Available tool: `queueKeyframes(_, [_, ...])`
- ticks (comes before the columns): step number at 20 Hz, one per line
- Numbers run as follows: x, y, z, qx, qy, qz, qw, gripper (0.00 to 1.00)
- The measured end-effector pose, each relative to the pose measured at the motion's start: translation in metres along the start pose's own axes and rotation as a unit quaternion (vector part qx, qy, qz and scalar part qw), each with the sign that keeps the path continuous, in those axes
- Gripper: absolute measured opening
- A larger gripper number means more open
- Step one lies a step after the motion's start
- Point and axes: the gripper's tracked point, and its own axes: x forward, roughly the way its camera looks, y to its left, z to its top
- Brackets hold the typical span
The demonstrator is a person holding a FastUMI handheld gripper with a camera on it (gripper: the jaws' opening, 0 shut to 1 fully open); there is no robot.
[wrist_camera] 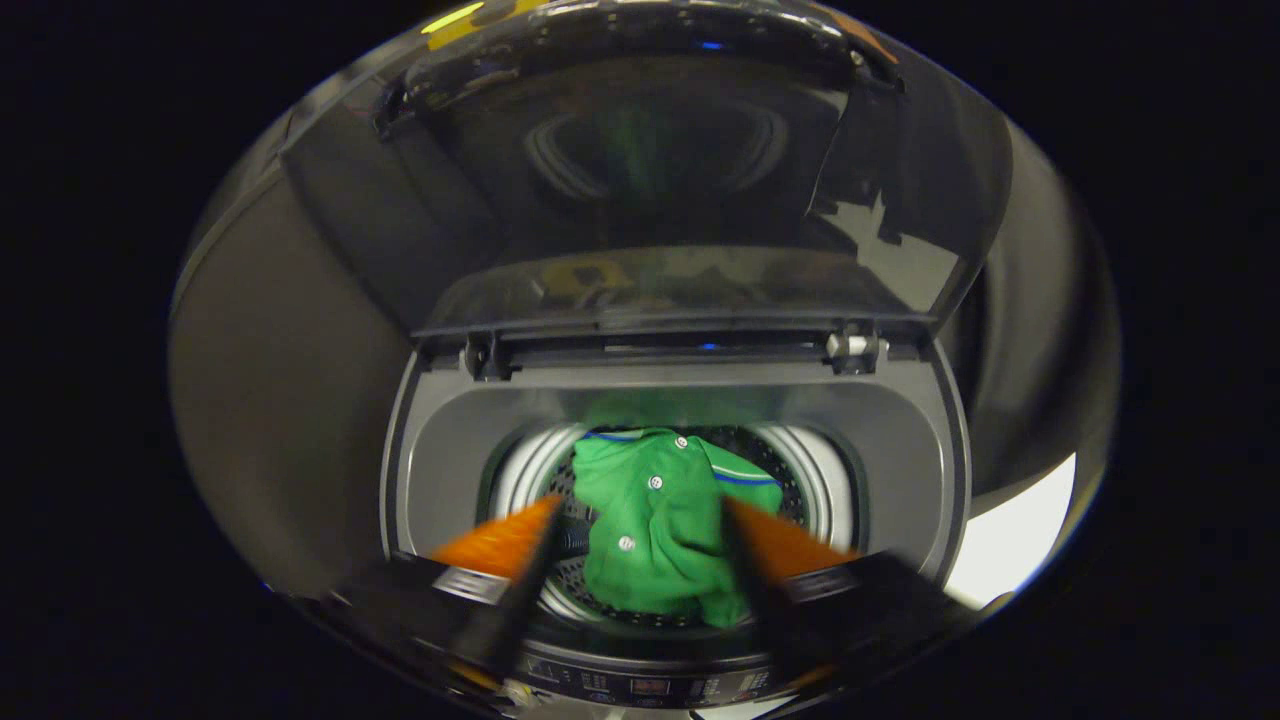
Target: Put the clothes into the washing machine and then close the washing machine lid.
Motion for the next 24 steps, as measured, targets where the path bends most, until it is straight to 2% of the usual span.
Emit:
queueKeyframes(2, [0.002,-0.011,0.0,-0.009,-0.016,-0.019,1.0,0.96])
queueKeyframes(9, [-0.02,-0.004,0.002,-0.003,-0.044,-0.014,0.999,0.96])
queueKeyframes(15, [-0.064,0.008,0.014,-0.01,-0.09,-0.011,0.996,0.96])
queueKeyframes(24, [-0.145,0.03,0.059,-0.015,-0.164,-0.017,0.986,0.96])
